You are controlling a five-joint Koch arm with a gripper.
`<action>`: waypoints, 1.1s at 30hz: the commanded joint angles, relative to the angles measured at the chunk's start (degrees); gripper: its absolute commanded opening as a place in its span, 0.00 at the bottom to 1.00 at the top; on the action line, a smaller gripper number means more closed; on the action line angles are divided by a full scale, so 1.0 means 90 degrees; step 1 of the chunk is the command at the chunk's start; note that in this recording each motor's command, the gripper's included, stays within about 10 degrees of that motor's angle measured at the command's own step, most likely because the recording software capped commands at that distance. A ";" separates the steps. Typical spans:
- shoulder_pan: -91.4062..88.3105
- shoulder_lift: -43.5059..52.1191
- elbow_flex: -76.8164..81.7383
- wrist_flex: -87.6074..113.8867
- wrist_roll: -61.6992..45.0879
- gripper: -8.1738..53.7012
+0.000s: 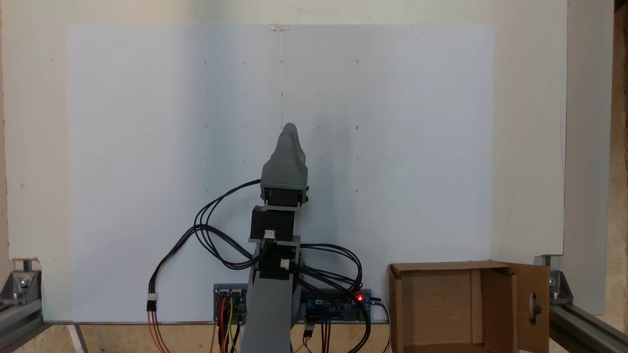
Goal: Grasp a green dice and put it in the bin.
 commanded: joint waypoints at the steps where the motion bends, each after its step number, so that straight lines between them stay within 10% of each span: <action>1: 0.0010 0.0674 0.0303 -0.0234 0.0176 0.85; 23: -0.0488 0.0674 0.0010 -0.0088 0.0127 0.81; 33: -0.0498 0.0684 -0.2559 0.3604 0.0127 0.82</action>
